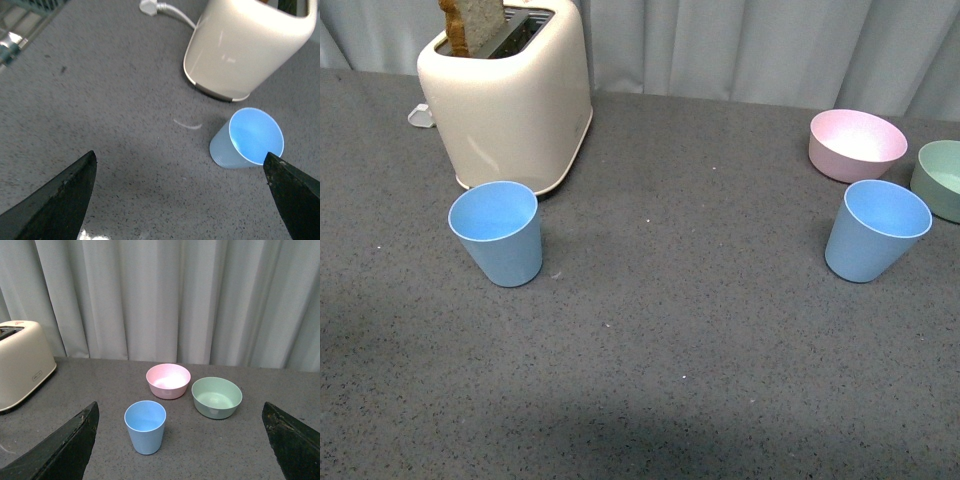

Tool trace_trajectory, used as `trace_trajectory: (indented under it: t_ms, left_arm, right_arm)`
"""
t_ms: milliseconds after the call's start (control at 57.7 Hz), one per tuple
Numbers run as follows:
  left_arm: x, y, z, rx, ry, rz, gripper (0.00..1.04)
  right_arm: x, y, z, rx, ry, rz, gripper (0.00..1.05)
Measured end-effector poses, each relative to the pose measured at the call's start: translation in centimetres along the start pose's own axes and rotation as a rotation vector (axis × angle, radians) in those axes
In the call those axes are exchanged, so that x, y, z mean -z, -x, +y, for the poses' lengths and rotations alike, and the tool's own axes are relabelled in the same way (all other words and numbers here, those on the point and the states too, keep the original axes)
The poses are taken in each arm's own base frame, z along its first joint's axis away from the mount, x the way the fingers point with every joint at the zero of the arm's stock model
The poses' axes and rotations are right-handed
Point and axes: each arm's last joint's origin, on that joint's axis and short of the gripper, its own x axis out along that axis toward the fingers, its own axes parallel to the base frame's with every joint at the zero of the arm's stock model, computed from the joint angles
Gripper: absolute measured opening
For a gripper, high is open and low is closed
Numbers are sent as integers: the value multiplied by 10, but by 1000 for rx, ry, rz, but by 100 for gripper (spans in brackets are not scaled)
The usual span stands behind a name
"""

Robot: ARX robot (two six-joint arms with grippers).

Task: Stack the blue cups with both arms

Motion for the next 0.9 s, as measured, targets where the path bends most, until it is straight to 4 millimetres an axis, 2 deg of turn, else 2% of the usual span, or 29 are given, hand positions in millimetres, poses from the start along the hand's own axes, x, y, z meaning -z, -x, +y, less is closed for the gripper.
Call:
trace_trajectory:
  t_ms: [173, 312, 554, 814, 901]
  left_arm:
    - [-8, -43, -15, 27, -5, 192, 98]
    - [-6, -75, -25, 32, 16, 310, 98]
    - [-5, -112, -46, 40, 23, 387, 98]
    - [1, -142, -55, 15, 9, 452, 98]
    - [1, -149, -57, 11, 17, 473, 87]
  right_arm:
    - [0, 0, 0, 0, 0, 0, 95]
    - [0, 0, 0, 0, 0, 0, 95]
    - [0, 0, 0, 0, 0, 0, 95]
    - [0, 0, 0, 0, 0, 0, 95]
    - [0, 0, 0, 0, 0, 0, 95]
